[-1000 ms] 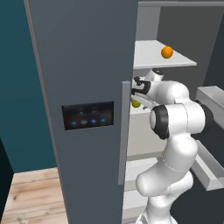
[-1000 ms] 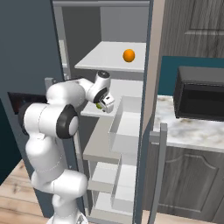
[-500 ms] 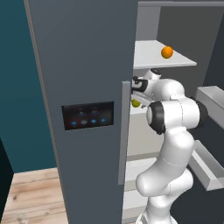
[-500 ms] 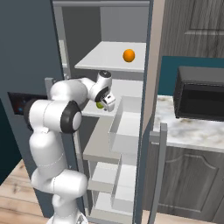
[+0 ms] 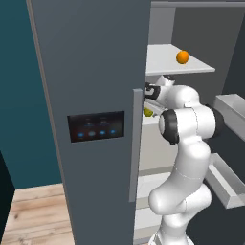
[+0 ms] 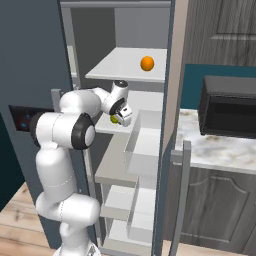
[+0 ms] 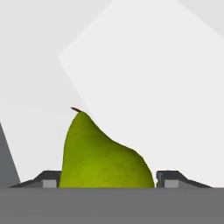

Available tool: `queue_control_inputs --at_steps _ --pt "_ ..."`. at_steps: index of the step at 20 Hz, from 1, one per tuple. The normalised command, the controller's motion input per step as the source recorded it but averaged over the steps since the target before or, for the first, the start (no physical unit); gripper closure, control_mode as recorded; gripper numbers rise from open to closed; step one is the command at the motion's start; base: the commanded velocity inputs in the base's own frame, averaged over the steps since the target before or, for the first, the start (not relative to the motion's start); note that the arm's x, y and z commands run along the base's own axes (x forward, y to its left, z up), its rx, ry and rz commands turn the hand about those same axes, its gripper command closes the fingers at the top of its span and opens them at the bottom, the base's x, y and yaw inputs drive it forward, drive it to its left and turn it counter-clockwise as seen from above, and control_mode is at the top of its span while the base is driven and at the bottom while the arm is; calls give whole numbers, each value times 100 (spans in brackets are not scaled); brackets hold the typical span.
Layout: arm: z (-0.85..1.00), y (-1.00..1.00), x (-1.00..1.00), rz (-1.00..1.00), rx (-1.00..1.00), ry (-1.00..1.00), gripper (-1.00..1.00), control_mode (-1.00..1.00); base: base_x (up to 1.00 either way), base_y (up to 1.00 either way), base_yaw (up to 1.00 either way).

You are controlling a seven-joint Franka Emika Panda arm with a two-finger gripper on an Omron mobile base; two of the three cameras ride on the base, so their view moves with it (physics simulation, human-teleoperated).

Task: Pick the orange and pear from the fridge and place them inside the tupperware on the counter.

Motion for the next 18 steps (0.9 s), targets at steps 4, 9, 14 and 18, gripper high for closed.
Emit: queue_control_inputs --at_steps 4,9,14,18 --pt "-19 3 0 0 -10 8 100 -100 0 0 0" --pt "-11 0 -12 0 0 0 100 -100 0 0 0" --pt "-23 -11 -72 0 0 -32 100 -100 0 0 0" --pt "-1 -36 -98 -6 0 -52 100 -100 0 0 0"
